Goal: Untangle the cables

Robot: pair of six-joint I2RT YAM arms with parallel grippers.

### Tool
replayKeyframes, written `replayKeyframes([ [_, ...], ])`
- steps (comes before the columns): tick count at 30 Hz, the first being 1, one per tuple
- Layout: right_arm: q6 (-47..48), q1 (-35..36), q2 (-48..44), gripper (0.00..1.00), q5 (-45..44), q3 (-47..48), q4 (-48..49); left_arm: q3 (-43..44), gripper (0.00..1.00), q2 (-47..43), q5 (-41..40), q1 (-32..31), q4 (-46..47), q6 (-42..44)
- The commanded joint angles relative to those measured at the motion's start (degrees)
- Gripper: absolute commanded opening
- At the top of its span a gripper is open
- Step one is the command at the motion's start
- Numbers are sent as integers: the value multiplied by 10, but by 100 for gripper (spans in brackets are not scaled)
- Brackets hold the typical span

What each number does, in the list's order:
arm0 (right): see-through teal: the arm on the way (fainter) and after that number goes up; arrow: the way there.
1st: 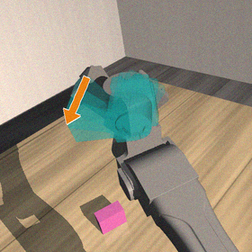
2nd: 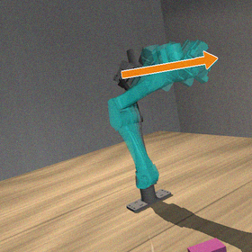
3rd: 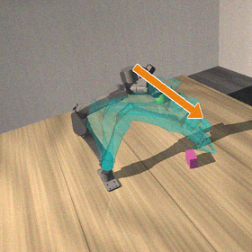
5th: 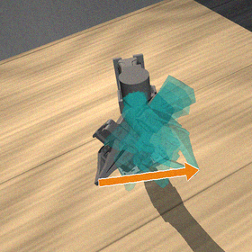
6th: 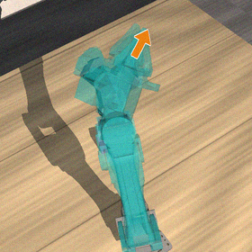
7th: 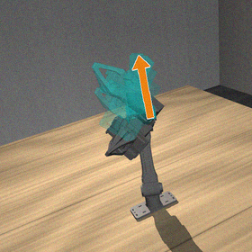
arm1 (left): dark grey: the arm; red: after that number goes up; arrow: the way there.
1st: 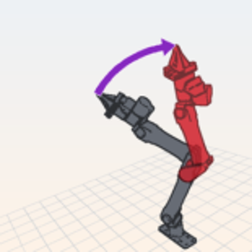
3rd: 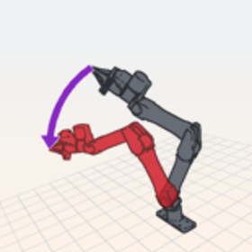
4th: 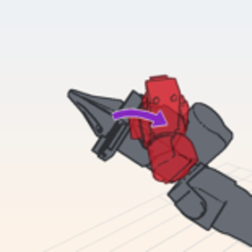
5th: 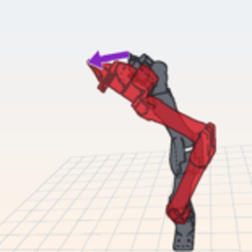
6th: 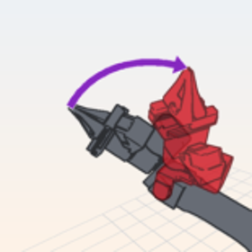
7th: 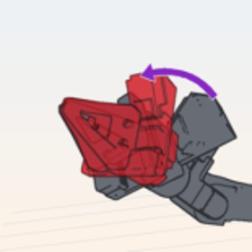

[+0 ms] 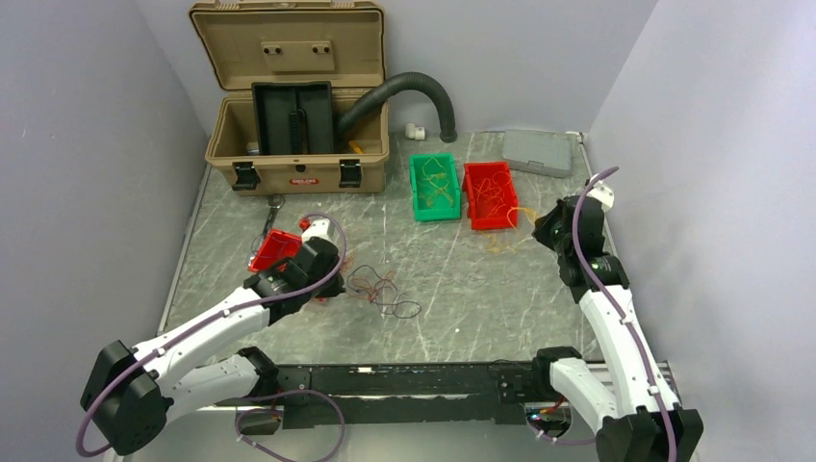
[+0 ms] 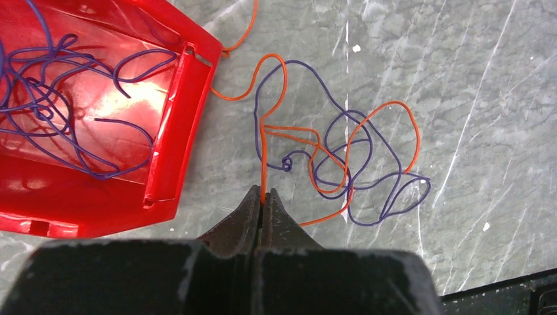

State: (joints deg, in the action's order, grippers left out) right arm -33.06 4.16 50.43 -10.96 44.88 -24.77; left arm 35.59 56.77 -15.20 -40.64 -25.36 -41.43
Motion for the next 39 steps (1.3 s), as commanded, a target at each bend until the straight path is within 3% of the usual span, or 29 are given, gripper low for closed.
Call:
replayKeyframes([
  [1, 33, 1, -1, 0, 92, 55, 12, 7, 0, 11, 48, 2, 33, 22],
  [7, 40, 5, 38, 0, 190, 129, 21, 8, 0, 12, 95, -9, 83, 54],
  [13, 35, 29, 103, 0, 229, 237, 22, 46, 0, 32, 69, -49, 68, 80],
  [29, 43, 85, 338, 0, 188, 457, 63, 87, 0, 56, 65, -78, 71, 96],
  [39, 74, 87, 459, 0, 160, 601, 28, 96, 0, 62, 65, -81, 66, 100],
])
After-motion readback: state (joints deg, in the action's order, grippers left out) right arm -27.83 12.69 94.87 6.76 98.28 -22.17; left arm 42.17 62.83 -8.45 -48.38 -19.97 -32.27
